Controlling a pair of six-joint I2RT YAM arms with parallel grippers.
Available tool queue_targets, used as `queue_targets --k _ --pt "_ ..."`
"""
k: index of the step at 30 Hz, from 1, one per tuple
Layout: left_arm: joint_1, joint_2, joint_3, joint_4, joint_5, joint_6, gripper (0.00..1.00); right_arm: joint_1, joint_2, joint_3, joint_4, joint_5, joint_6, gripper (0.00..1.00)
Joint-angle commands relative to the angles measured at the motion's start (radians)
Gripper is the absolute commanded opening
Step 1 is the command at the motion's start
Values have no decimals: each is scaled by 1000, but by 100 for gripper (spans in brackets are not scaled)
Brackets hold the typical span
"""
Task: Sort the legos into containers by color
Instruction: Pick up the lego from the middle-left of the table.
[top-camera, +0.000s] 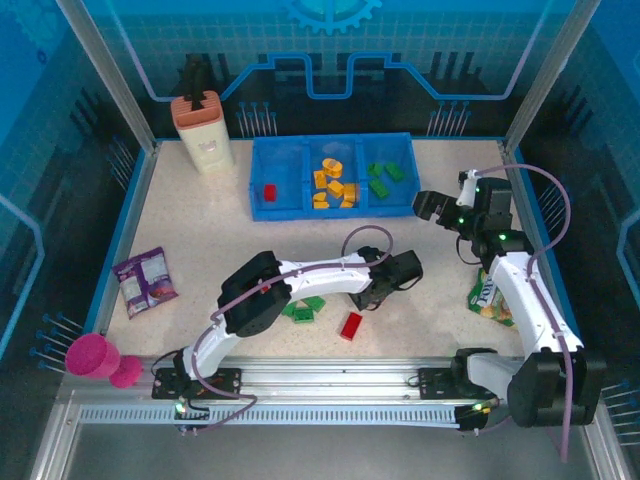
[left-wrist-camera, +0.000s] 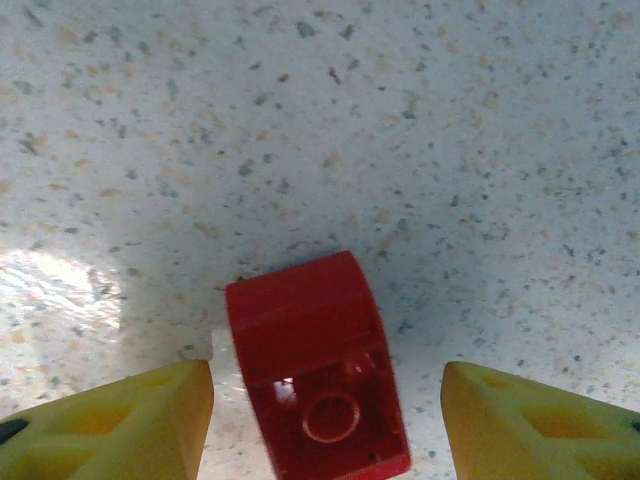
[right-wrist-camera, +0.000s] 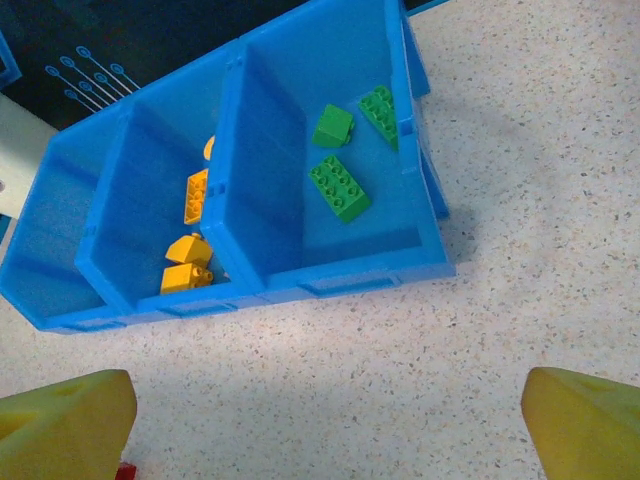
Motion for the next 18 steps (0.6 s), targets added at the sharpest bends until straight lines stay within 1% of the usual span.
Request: queue_targets --k 1,6,8,10,14,18 --pt "7 33 6 11 23 -4 61 13 7 0 12 18 -20 100" --pt "13 63 11 -6 75 1 55 14 12 3 11 33 -28 100" --pt "13 72 15 -14 87 20 54 13 12 2 13 34 -28 100" --pt "15 78 13 -21 102 38 47 13 13 0 11 36 -29 100" --pt "22 81 -1 -21 132 72 28 13 14 -1 7 45 -32 100" --pt "34 69 -26 -28 143 99 15 14 18 -1 5 50 -33 100"
